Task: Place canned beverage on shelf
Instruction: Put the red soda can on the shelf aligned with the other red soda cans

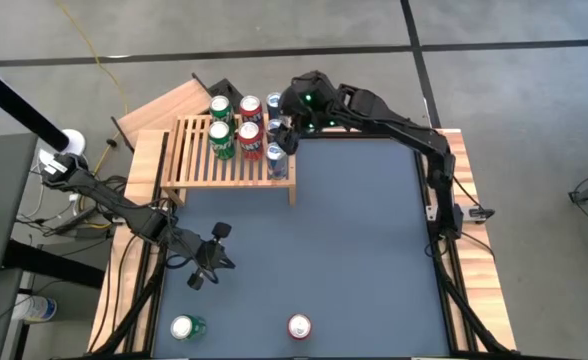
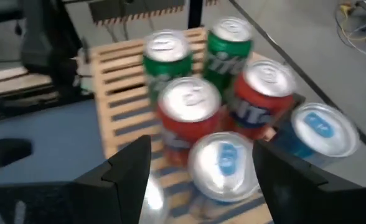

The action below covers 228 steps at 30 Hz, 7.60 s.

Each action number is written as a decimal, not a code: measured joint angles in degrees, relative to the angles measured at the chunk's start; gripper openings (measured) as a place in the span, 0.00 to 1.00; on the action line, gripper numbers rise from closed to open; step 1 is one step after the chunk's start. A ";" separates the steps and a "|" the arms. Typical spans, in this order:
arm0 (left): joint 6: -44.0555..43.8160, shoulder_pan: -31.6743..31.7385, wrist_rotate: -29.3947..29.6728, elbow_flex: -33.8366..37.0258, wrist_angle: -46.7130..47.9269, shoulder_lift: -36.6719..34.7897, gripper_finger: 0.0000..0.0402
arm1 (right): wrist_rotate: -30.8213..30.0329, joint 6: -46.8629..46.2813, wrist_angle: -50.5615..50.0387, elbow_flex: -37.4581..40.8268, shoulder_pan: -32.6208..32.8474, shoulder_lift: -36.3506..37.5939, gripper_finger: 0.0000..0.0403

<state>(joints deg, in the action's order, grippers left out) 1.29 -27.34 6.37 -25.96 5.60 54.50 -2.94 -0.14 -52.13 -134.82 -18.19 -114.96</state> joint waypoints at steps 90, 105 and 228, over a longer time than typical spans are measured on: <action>-3.96 0.01 -1.09 0.02 -9.87 0.04 0.00 | -16.90 -24.95 27.13 43.87 55.88 -2.24 0.67; -4.09 0.01 -1.04 0.02 -9.83 0.04 0.00 | -16.42 -13.86 29.07 41.09 55.27 -2.22 0.53; -12.07 -0.01 7.05 -0.02 6.32 -1.99 0.57 | 14.55 9.28 21.12 22.68 18.87 -5.63 0.86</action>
<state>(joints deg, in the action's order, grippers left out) -10.79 -27.35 13.42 -25.98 11.92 52.51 11.62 9.15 -31.01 -112.14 0.69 -120.60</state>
